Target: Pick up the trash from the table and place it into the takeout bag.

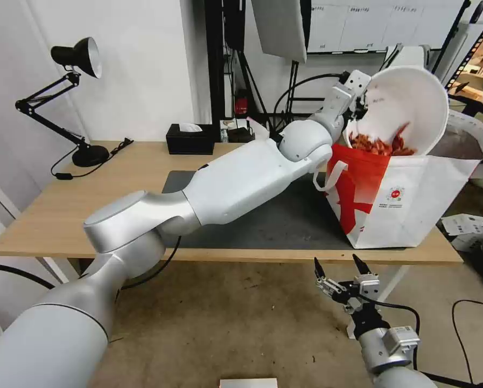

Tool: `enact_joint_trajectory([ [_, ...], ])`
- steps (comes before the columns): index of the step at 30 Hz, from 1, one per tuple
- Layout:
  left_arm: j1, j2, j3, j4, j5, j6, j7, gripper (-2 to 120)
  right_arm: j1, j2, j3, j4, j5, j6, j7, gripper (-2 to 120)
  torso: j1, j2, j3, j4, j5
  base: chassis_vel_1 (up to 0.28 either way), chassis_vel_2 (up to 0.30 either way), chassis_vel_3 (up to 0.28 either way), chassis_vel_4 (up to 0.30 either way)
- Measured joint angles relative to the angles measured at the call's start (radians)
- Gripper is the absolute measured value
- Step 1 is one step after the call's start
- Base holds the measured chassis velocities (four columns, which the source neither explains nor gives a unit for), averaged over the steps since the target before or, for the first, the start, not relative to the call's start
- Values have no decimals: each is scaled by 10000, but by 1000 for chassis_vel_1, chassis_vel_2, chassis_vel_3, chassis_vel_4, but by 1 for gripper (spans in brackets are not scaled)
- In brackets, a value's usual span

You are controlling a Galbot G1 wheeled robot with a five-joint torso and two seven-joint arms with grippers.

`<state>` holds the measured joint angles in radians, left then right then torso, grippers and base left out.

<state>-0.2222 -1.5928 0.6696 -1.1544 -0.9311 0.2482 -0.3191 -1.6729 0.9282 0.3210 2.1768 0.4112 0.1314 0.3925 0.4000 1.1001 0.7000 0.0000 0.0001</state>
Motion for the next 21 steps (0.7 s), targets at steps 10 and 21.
enact_joint_trajectory([
  [10, 171, -12, 289, 128, -1793, 1133, 184, 0, 0, 0, 0, 0, 0, 0, 0, 100, -1, 0, 0, 0, -1, 0, 0, 0, 0],
  [21, 207, -15, 630, 380, -2172, 1394, 703, 2, 0, 0, 0, 0, 0, 0, 0, 100, 0, 0, 0, 0, -1, 0, 0, 0, 0],
])
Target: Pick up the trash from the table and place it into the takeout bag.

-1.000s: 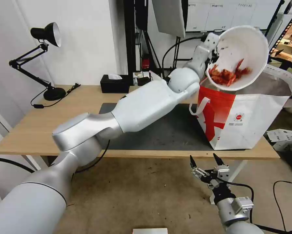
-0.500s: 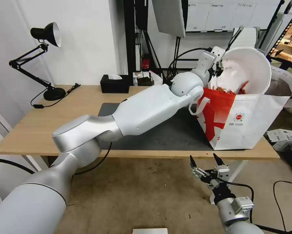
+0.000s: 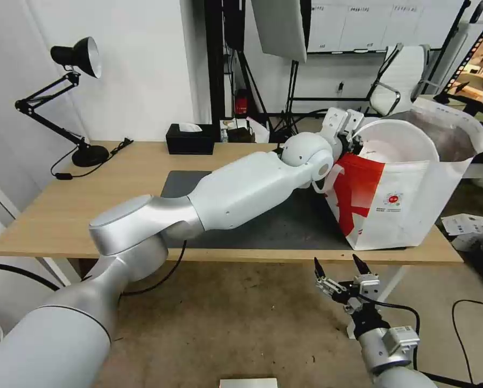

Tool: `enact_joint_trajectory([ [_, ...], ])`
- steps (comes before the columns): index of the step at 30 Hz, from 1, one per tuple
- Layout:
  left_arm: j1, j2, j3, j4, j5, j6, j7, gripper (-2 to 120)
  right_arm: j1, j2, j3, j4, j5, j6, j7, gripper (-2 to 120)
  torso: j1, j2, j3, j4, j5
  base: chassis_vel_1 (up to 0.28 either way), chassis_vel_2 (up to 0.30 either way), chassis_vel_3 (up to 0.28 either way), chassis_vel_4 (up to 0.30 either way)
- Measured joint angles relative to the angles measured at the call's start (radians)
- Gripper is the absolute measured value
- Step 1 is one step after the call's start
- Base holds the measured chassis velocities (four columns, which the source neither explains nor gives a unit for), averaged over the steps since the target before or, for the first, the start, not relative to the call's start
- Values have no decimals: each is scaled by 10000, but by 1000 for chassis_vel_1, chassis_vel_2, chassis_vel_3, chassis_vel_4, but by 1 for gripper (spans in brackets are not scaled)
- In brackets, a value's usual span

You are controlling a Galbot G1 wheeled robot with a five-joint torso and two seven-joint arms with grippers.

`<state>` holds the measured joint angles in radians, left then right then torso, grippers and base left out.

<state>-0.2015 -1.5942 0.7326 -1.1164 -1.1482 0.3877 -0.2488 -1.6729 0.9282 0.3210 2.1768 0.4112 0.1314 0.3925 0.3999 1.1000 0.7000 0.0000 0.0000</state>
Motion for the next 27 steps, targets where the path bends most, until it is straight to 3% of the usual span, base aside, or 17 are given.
enact_joint_trajectory([
  [14, 200, 3, 56, -14, -78, 22, 244, 49, 0, 0, 0, 0, 0, 0, 0, 100, 0, -1, 0, 0, 0, 0, 0, 0, 0],
  [16, 214, 3, -95, -134, 26, -195, 106, 61, 0, 0, 0, 0, 0, 0, 0, 100, 0, -2, 0, 0, 0, 0, 0, 0, 0],
  [20, 190, 11, -196, -283, 370, -388, -24, 71, 0, 0, 0, 0, 0, 0, 0, 100, 0, -2, 0, 0, 0, 0, 0, 0, 0],
  [22, 70, 27, -420, -586, 639, -558, -376, 82, 0, 0, 0, 0, 0, 0, 0, 100, 1, -2, 0, 0, 0, 0, 0, 0, 0],
  [27, -119, 311, -632, -1297, 1183, -929, -710, 97, 0, 0, 0, 0, 0, 0, 0, 100, 0, -1, 0, -4, 0, 0, 0, 0, 0],
])
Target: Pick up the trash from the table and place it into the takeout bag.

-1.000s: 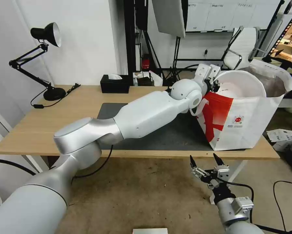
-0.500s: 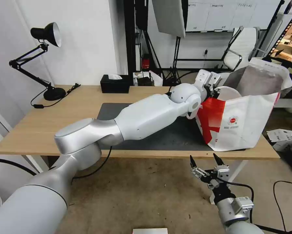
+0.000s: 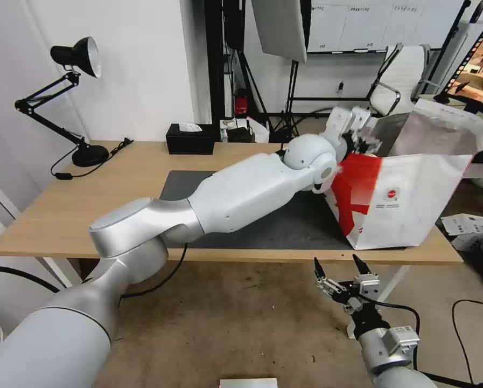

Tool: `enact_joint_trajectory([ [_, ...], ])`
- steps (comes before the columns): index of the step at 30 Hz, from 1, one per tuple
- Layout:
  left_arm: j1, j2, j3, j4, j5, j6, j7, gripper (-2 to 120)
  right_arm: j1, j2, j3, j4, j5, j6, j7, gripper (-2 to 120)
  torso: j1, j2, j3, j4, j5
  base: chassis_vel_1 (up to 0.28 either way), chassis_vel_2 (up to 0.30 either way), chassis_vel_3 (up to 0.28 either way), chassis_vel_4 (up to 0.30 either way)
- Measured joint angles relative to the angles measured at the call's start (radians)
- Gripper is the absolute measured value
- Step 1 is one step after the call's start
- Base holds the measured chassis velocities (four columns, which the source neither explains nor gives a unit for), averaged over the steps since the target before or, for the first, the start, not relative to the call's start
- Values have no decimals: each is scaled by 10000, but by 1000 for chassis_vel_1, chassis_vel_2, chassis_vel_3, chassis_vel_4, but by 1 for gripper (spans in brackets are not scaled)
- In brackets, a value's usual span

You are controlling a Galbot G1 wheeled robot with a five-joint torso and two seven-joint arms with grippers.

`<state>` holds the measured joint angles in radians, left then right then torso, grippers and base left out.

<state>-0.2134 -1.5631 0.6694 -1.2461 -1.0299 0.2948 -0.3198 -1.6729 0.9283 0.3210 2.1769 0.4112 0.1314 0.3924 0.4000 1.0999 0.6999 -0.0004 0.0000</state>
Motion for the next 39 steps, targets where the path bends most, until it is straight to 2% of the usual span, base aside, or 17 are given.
enact_joint_trajectory([
  [7, 12, 1721, -62, -1986, 846, -707, -552, 100, 0, 0, 0, 0, 0, 0, 1, 100, 1, 0, 0, 1, -2, 0, 0, 0, 0],
  [9, 444, 3058, -327, -3272, 1015, -845, -961, 100, 0, 0, 0, 0, 0, 0, 2, 100, 0, 0, 1, 7, -5, 0, 0, 0, 0],
  [11, 595, 3377, -418, -3583, 1053, -879, -1042, 100, 2, -1, 0, 0, 0, 0, -5, 100, 1, 0, 0, 6, -6, 0, 0, 0, 0],
  [12, 1193, 4251, -820, -4447, 1172, -979, -1207, 100, 0, -1, 0, -1, 1, 0, -3, 100, 1, 0, 0, 10, -8, 0, 0, 0, 0],
  [13, 1193, 4251, -820, -4447, 1172, -979, -1207, 100, 0, -1, 0, -1, 1, 0, -3, 100, 1, 0, 0, 10, -8, 0, 0, 0, 0],
  [15, 2212, 5310, -1491, -5509, 1367, -1029, -1285, 100, 1, 0, 0, -1, 1, 0, -5, 100, 1, 1, 0, 0, -10, 0, 0, 0, 0],
  [16, 2212, 5310, -1491, -5509, 1367, -1029, -1285, 100, 1, 0, 0, -1, 1, 0, -5, 100, 1, 1, 0, 0, -10, 0, 0, 0, 0],
  [19, 4630, 7255, -3390, -7031, 2112, -1118, -1141, 100, 0, -1, 0, -1, 1, 1, -5, 100, 0, 1, 0, 9, -11, 0, 0, 0, 0],
  [21, 5220, 7599, -3876, -7336, 2294, -1168, -1014, 100, 1, 0, 0, -1, 1, 1, -3, 100, 0, 1, 0, 12, -9, 0, 0, 0, 0],
  [23, 7172, 8372, -5507, -8071, 2655, -1297, -690, 100, 0, 0, 0, -1, 0, 1, -4, 100, 0, 1, 0, 6, -12, 0, 0, 0, 0],
  [24, 7172, 8372, -5507, -8071, 2655, -1297, -690, 100, 0, 0, 0, -1, 0, 1, -4, 100, 0, 1, 0, 6, -12, 0, 0, 0, 0],
  [26, 9179, 8938, -7012, -8711, 2953, -1616, -626, 100, 0, 0, 0, -1, 0, 1, -2, 100, -3, 3, -2, 11, 0, 0, 0, 0, 0],
  [27, 9179, 8938, -7012, -8711, 2953, -1616, -626, 100, 0, 0, 0, -1, 0, 1, -2, 100, -3, 3, -2, 11, 0, 0, 0, 0, 0],
  [29, 11443, 8837, -8482, -9108, 3663, -2366, -448, 100, -1, 0, 0, -1, 0, 1, -1, 100, -2, 3, -1, 1, -2, 0, 0, 0, 0],
  [31, 12159, 8606, -8999, -9196, 3881, -2538, -261, 100, 0, 0, 0, -1, 1, 0, -4, 100, -1, 2, -1, 1, 1, 0, 0, 0, 0],
  [34, 14697, 7544, -10495, -9329, 5183, -3386, 187, 100, -1, 1, 0, -1, 0, 0, -1, 100, -1, 3, -1, -3, 2, 0, 0, 0, 0],
  [39, 16918, 6308, -11491, -9315, 6254, -4094, 546, 100, -1, 0, 0, -1, 0, 0, -4, 100, -3, 3, -1, 6, -1, 0, 0, 0, 0],
])
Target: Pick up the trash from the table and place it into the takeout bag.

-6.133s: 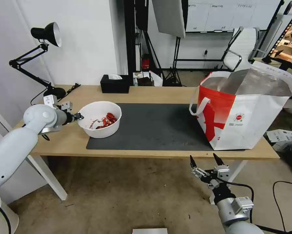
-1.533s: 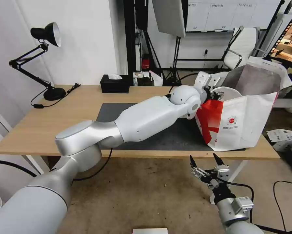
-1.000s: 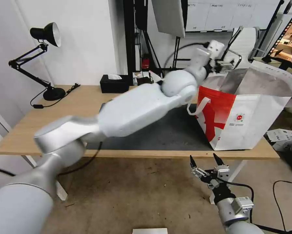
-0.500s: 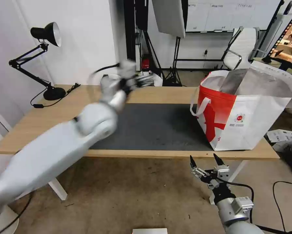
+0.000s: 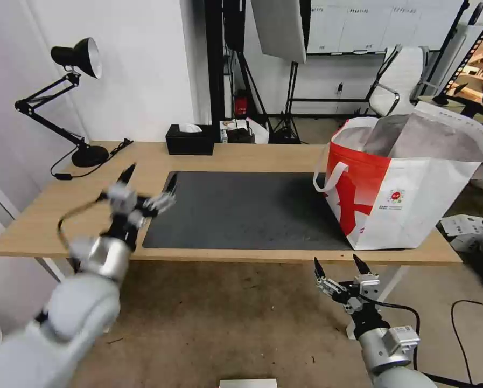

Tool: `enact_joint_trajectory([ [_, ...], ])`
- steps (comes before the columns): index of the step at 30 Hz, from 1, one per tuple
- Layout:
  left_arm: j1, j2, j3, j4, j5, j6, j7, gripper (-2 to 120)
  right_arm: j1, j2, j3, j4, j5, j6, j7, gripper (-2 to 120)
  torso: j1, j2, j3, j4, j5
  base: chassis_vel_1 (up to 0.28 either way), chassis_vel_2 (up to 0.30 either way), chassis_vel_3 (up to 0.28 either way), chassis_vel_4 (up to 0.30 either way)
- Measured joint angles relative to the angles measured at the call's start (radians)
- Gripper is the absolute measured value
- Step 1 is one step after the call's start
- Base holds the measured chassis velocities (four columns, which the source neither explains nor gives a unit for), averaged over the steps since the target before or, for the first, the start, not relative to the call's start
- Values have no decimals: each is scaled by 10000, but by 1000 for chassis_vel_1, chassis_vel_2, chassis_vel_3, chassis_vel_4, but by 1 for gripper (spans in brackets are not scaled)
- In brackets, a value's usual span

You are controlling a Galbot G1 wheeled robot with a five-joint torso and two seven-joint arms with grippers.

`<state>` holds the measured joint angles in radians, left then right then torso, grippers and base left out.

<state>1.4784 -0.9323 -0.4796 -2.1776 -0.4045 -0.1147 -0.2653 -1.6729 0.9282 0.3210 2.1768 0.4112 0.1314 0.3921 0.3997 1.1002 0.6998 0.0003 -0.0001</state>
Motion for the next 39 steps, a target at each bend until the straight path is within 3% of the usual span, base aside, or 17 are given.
enact_joint_trajectory([
  [1, 646, -547, -235, 109, 383, -328, 148, 100, 0, 0, -1, -1, 0, 0, 1, 100, 0, 0, 0, 0, 3, 0, 0, 0, 0],
  [5, 1394, -1318, -355, 206, 894, -637, 324, 100, 0, 0, 0, 0, 0, 0, 1, 100, 1, -1, 1, -2, 4, 0, 0, 0, 0],
  [10, 1610, -1800, -346, 276, 1197, -566, 349, 100, 0, 0, 0, 0, 0, 0, 3, 100, 2, -1, 1, -4, 2, 0, 0, 0, 0],
  [39, 2052, -1854, -555, 220, 919, -14, 580, 100, 0, 0, 0, 0, 0, 0, 4, 100, 3, -3, 2, -3, 1, 0, 0, 0, 0],
])
